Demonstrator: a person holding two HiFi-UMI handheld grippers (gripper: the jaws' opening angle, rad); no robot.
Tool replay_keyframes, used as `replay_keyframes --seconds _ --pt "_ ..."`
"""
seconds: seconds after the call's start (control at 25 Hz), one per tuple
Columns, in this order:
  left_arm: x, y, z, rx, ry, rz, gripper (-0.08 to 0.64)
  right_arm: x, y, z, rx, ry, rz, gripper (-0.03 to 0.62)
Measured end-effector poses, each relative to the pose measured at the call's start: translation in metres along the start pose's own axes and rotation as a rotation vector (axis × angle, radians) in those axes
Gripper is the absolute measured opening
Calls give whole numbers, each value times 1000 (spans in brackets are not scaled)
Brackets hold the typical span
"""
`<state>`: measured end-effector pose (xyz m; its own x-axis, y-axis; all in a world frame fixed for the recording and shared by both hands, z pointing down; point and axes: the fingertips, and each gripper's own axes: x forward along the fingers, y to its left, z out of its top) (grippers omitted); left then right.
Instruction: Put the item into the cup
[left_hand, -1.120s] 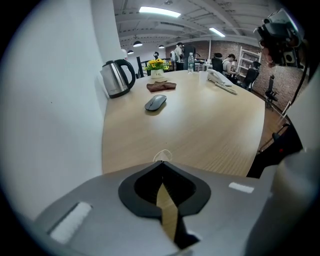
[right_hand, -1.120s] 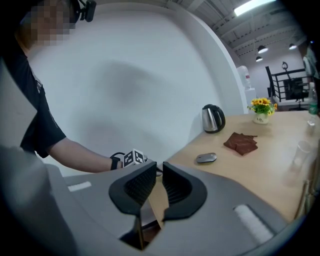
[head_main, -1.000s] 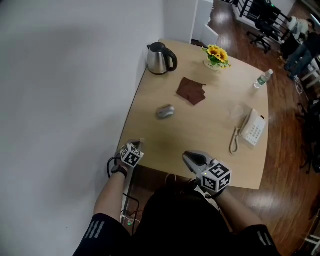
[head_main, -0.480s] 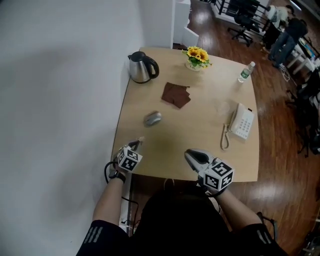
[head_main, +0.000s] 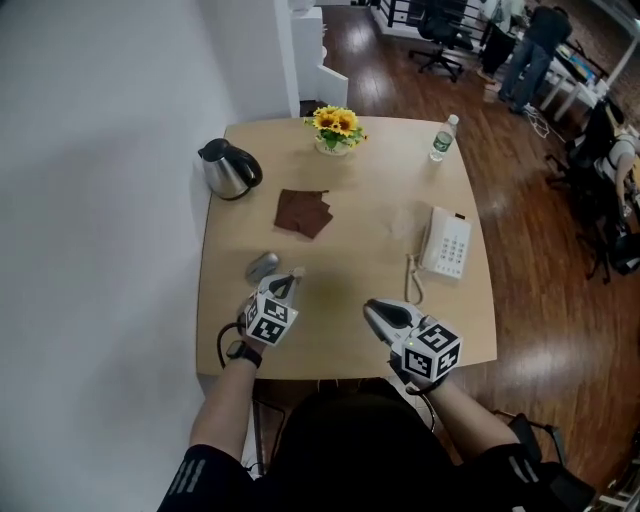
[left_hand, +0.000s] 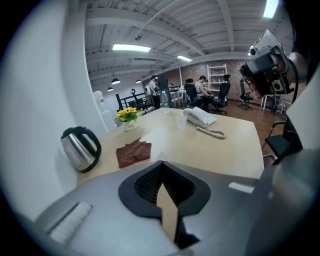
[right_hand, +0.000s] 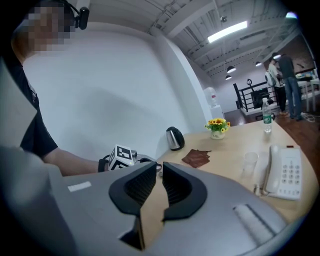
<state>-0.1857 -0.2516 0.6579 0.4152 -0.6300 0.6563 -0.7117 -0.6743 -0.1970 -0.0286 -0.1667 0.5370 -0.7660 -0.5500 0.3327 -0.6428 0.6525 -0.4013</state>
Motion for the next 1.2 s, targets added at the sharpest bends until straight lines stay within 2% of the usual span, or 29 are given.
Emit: replay_keyframes --seconds 0.4,0.52,0.68,0.84,1.04,1.2 --pt "105 -54 143 151 -74 -106 -5 -41 -94 17 62 -52 -60 48" --pt "143 -69 174 189 -70 -135 -5 -51 -121 24 73 -67 -78 48" --pt "192 -86 205 198 -56 -167 -5 -63 -153 27 93 -82 -100 48" --pt "236 -99 224 214 -20 -186 -5 -76 -181 24 121 -84 -114 48" --pt "278 -105 229 224 36 -195 -5 -90 -212 19 151 -78 -127 48" --pt "297 -108 221 202 86 -207 -5 -97 -230 17 162 -74 -133 48"
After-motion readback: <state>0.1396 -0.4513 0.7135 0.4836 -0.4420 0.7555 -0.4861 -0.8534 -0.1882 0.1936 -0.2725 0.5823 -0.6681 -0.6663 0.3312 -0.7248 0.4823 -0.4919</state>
